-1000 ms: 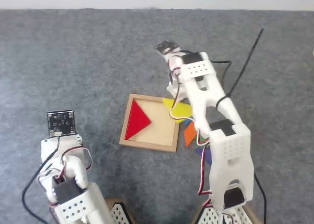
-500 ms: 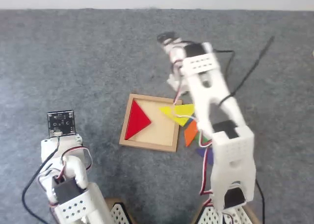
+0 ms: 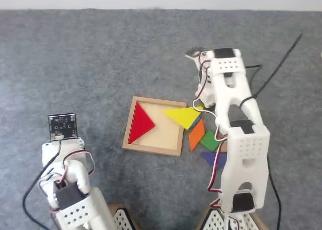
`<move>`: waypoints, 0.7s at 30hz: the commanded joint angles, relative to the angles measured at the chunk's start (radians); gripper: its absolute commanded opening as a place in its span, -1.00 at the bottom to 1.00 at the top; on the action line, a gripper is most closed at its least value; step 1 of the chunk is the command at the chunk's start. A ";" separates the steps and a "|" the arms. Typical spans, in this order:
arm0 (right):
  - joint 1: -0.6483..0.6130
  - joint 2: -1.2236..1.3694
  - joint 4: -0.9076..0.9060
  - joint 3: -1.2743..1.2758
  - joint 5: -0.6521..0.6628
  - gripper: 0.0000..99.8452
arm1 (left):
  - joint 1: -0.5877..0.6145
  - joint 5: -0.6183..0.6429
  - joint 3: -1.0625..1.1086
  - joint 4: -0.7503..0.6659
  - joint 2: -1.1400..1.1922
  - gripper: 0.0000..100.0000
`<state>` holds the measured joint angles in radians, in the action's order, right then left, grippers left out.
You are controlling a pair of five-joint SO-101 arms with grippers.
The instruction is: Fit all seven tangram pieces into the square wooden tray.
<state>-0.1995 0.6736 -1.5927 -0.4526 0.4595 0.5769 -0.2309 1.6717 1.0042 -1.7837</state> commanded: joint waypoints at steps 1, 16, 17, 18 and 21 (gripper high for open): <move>-0.062 -0.013 0.001 -0.003 0.008 -0.98 | 0.003 -0.011 -0.045 0.003 -0.011 -0.88; -0.243 -0.024 0.001 -0.015 -0.115 -0.98 | 0.003 -0.012 -0.045 0.003 -0.011 -0.88; -0.237 -0.033 -0.001 -0.020 -0.114 -0.98 | 0.003 -0.012 -0.045 0.003 -0.011 -0.88; -0.228 -0.047 -0.002 -0.021 -0.112 -0.98 | 0.003 -0.012 -0.045 0.003 -0.011 -0.88; -0.174 -0.114 -0.033 -0.025 -0.106 -0.98 | 0.003 -0.012 -0.045 0.003 -0.011 -0.88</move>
<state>-0.4173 0.6644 -1.5957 -0.4542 0.3598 0.5769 -0.2309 1.6717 1.0042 -1.7837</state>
